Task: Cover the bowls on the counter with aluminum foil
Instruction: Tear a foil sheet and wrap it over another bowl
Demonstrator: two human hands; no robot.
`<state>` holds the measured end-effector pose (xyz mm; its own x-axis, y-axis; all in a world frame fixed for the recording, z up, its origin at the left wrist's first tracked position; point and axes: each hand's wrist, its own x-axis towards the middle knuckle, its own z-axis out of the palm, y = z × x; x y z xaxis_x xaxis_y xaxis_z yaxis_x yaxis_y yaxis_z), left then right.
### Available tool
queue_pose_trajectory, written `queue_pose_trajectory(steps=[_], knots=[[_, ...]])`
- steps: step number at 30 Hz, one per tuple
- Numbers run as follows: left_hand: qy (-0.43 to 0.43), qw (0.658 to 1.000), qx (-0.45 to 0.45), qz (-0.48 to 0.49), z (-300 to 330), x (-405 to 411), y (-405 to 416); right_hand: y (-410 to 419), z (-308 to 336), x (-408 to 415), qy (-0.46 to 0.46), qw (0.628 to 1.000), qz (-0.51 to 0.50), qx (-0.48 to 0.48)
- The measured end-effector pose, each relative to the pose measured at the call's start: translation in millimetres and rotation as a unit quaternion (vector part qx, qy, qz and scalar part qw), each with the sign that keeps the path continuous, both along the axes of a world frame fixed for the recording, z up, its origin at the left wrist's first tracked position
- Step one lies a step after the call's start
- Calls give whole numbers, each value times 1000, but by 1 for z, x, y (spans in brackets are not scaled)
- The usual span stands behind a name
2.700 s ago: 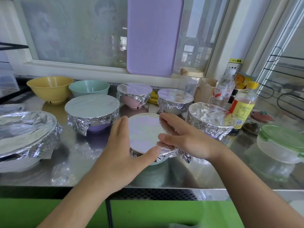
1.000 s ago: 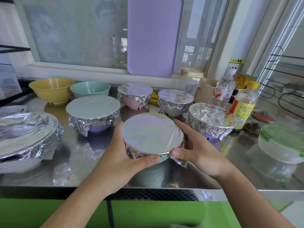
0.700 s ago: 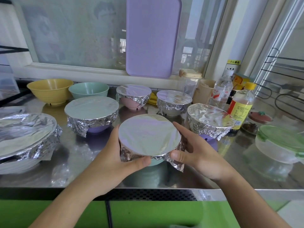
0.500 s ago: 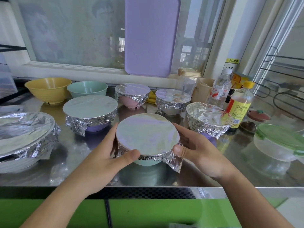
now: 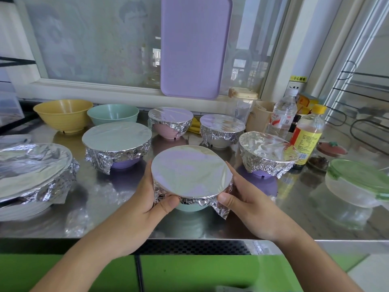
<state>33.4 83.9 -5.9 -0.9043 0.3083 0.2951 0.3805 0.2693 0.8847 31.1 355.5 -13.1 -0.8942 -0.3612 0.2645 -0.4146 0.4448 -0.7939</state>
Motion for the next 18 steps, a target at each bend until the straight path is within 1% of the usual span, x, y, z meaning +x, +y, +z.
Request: queue_pose_trajectory(steps=[3, 7, 10, 13, 15, 18], knots=[[13, 1000, -19, 3, -1, 2, 0, -1, -3, 3, -1, 1000, -11, 18], [-30, 998, -42, -39, -2, 4, -3, -4, -7, 2, -7, 998, -30, 48], [-44, 997, -30, -58, -4, 2, -4, -7, -9, 3, -8, 997, -35, 62], [-45, 997, -38, -44, -4, 4, -4, -9, -12, 5, -1, 996, -45, 82], [-43, 998, -37, -21, -4, 5, -2, -11, -13, 6, -13, 993, -57, 98], [-41, 999, -8, 26, -2, 8, 4, -15, -12, 9, -23, 984, -91, 148]])
